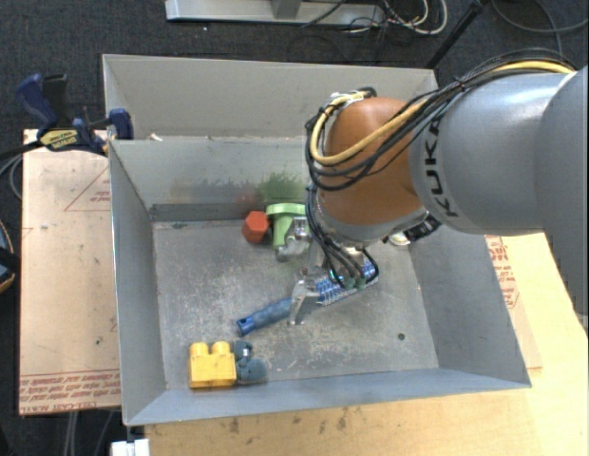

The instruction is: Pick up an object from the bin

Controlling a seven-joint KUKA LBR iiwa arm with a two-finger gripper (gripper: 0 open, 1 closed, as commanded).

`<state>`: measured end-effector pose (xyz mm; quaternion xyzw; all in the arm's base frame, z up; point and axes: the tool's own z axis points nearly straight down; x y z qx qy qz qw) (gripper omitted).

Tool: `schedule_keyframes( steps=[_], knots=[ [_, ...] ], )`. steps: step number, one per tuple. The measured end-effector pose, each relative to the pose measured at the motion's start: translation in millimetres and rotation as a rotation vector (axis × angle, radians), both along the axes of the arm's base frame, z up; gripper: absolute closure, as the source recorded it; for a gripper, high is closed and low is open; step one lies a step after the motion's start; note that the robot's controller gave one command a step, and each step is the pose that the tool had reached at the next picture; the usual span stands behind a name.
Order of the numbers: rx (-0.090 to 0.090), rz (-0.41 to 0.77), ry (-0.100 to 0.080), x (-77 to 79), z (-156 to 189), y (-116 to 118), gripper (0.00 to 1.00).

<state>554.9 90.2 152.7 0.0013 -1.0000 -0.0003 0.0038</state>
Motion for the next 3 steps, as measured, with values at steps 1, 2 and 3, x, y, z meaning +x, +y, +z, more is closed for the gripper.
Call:
schedule_keyframes(
  steps=[1,2,3],
  knots=[
    [0.005,-0.025,-0.016,-6.2,-77,-37,0.0],
    [0.005,-0.023,-0.022,-4.2,-73,-36,1.0],
    [0.001,-0.009,-0.017,-4.5,77,-33,1.0]
  ],
)
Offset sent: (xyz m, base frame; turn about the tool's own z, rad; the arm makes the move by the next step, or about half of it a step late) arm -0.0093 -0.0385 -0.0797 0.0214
